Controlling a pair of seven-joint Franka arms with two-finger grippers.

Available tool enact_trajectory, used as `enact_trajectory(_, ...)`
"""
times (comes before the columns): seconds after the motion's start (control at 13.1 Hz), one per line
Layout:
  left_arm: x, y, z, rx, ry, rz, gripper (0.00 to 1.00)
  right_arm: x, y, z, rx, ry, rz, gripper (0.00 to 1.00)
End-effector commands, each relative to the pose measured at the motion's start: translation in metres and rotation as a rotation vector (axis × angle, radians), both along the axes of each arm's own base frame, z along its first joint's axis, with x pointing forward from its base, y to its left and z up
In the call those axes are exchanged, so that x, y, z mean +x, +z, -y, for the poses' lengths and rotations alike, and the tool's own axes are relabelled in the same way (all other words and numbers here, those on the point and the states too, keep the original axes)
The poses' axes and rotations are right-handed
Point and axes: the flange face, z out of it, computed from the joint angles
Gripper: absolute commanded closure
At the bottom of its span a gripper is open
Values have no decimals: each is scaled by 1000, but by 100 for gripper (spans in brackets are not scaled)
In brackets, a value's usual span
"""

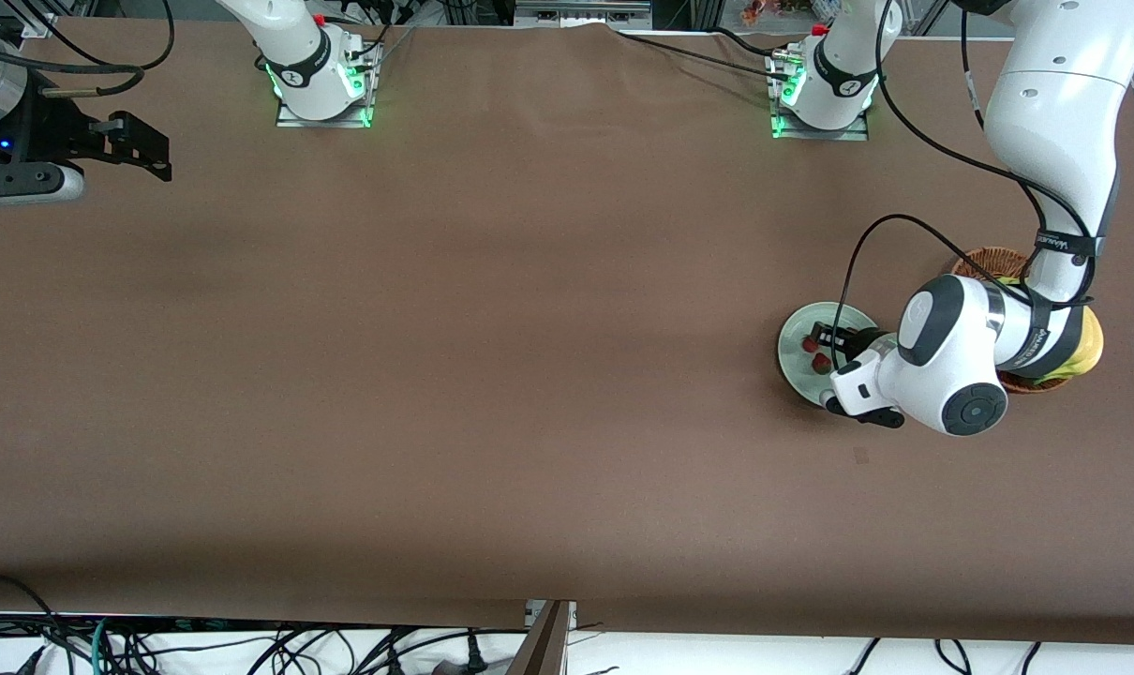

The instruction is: Collect all strawberries into plate

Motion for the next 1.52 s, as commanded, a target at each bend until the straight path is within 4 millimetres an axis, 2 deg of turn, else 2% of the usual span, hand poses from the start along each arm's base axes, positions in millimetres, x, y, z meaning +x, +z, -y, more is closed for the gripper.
enact_trajectory(0.0,0,44,-18,-3,-23,-8,0,-1,1,1,-18,-12,6,0)
enact_trajectory(0.15,2,82,-35,-3,-2,3,0,0,1,2,-19,-15,8,0)
enact_trajectory(0.23,2,111,-36,9,2,22,0,0,1,2,-18,-21,8,0)
enact_trajectory(0.38,5,179,-32,34,16,127,0,1,1,2,-19,-24,9,0)
enact_trajectory(0.53,-6,239,-18,72,29,232,0,1,1,1,-19,-23,8,0)
enact_trajectory(0.61,-12,275,-20,93,78,293,0,1,1,1,-19,-21,8,0)
enact_trajectory(0.69,-18,319,-34,106,116,380,0,1,1,1,-19,-21,9,0)
enact_trajectory(0.76,-24,348,-38,114,141,447,0,1,1,0,-19,-19,10,0)
enact_trajectory(0.91,-33,372,-54,70,208,471,0,3,-2,1,-18,-16,3,0)
enact_trajectory(0.99,-33,366,-54,70,223,456,0,2,-2,1,-18,-13,1,0)
enact_trajectory(1.07,-33,359,-62,68,245,443,0,2,-2,0,-18,-12,1,0)
enact_trajectory(1.14,-35,357,-81,71,265,437,0,3,-3,-2,-18,-9,3,0)
enact_trajectory(1.22,-36,355,-80,75,259,434,0,3,-3,-2,-16,-8,6,0)
enact_trajectory(1.3,-40,362,-62,93,238,447,0,3,-3,-2,-16,-8,6,0)
enact_trajectory(1.37,-43,367,-60,108,242,475,0,3,-3,-2,-14,-8,6,0)
enact_trajectory(1.45,-49,385,-59,111,252,523,0,3,-3,-2,-15,-16,6,0)
